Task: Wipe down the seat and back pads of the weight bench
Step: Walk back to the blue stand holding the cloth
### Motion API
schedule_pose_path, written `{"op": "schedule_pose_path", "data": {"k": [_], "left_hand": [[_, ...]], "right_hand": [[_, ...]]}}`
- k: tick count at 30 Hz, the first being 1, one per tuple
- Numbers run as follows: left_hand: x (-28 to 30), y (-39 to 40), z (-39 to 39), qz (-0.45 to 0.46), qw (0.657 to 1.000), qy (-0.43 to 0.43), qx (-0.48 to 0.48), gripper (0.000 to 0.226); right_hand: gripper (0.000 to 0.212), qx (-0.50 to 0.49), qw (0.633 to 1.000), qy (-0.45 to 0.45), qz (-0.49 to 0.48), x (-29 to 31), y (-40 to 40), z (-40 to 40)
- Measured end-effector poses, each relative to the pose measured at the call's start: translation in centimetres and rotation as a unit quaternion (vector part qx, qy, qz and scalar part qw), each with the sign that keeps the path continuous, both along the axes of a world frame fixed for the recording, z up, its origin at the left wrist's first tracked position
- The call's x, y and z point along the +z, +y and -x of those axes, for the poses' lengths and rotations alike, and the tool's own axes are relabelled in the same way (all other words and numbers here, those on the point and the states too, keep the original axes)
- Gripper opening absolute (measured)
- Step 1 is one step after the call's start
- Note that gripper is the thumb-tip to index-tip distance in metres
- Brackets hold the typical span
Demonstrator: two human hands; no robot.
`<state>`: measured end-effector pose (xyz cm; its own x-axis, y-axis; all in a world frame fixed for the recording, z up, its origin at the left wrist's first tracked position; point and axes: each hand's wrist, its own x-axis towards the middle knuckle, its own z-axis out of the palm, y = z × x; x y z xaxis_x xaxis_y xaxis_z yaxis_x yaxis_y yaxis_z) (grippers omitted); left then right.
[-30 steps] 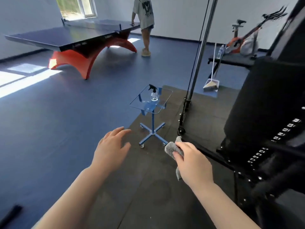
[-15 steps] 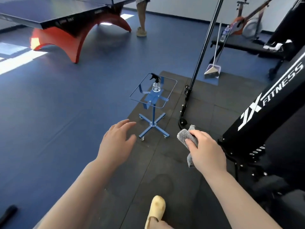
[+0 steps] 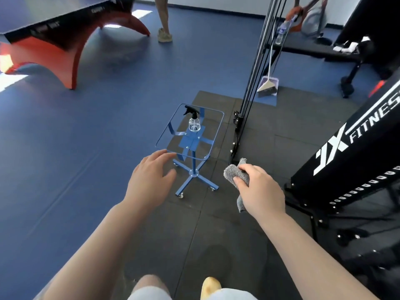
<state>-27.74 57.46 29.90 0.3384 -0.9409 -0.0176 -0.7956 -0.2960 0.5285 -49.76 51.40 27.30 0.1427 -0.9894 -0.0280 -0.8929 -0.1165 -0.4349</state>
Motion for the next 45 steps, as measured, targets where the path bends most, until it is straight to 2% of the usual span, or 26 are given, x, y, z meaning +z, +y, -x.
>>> {"op": "schedule_pose_path", "data": {"k": [7, 18, 24, 32, 38, 45], "left_hand": [[-2.1, -7.4, -7.6, -0.027, 0.999, 0.016, -0.035, 0.043], [-2.8, -21.0, -21.6, -0.05, 0.982, -0.017, -0.179, 0.043], [-5.2, -27.0, -22.4, -0.109, 0.961, 0.011, -0.252, 0.044], [-8.0, -36.1, -21.8, -0.148, 0.932, -0.047, -0.329, 0.044], [-9.4, -42.1, -21.1, -0.158, 0.93, -0.021, -0.333, 0.045], [-13.3, -46.8, -22.5, -0.205, 0.894, -0.032, -0.396, 0.044]], "right_hand": [[0.032, -0.048, 0.999, -0.005, -0.005, -0.9, -5.0, -6.3], [0.037, -0.205, 0.977, -0.039, -0.037, -2.8, -12.4, -20.5], [0.037, -0.262, 0.964, -0.024, -0.049, -4.5, -15.3, -22.7], [0.038, -0.308, 0.949, -0.031, -0.065, -8.0, -22.6, -23.9], [0.037, -0.322, 0.939, -0.025, -0.115, -10.7, -25.6, -24.9], [0.041, -0.377, 0.908, -0.066, -0.17, -14.4, -29.0, -27.4]]}}
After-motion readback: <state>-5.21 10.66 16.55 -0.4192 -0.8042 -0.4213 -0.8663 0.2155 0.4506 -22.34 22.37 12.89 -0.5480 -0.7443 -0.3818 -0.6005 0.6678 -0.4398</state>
